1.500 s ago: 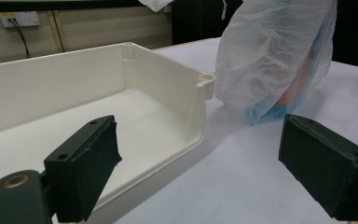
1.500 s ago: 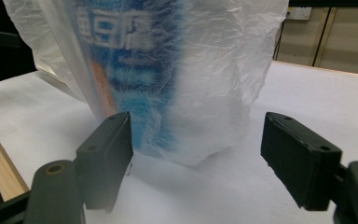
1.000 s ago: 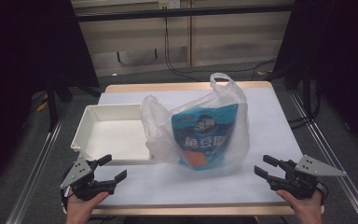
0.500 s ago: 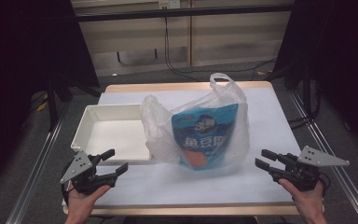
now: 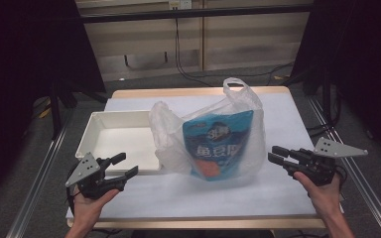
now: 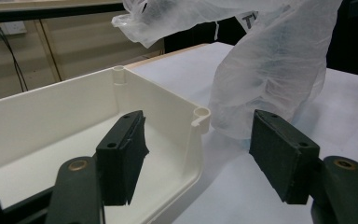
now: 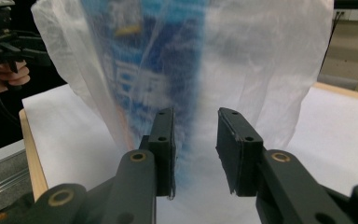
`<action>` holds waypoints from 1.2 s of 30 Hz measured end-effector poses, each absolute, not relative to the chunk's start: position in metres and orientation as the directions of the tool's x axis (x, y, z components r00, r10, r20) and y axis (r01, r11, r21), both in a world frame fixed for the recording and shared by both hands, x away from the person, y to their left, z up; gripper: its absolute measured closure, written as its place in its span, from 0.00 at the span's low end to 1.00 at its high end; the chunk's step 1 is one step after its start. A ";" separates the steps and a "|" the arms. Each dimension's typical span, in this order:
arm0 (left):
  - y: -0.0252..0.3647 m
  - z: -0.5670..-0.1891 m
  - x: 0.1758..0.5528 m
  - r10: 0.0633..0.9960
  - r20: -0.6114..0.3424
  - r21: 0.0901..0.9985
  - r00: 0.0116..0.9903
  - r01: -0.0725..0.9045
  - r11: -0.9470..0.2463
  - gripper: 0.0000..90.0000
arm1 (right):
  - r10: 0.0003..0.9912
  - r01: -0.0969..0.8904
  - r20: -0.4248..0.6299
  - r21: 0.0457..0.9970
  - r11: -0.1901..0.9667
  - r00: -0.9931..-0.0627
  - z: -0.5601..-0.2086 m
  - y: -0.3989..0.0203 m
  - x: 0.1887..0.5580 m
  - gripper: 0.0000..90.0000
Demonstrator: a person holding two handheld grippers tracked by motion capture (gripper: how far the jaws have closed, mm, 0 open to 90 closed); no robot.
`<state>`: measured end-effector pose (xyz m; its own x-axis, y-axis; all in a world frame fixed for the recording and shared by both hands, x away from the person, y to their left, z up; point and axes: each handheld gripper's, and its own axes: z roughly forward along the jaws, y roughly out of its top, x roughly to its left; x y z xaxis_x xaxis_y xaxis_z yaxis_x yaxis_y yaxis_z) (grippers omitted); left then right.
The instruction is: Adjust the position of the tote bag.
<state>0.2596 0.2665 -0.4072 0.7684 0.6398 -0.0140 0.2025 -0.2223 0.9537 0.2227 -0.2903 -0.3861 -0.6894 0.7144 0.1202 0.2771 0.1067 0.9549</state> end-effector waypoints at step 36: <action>0.243 -0.366 0.273 0.517 -0.054 0.969 0.854 0.171 -0.180 0.50 | 0.674 0.207 0.073 0.971 0.121 -0.735 -0.308 -0.284 0.292 0.75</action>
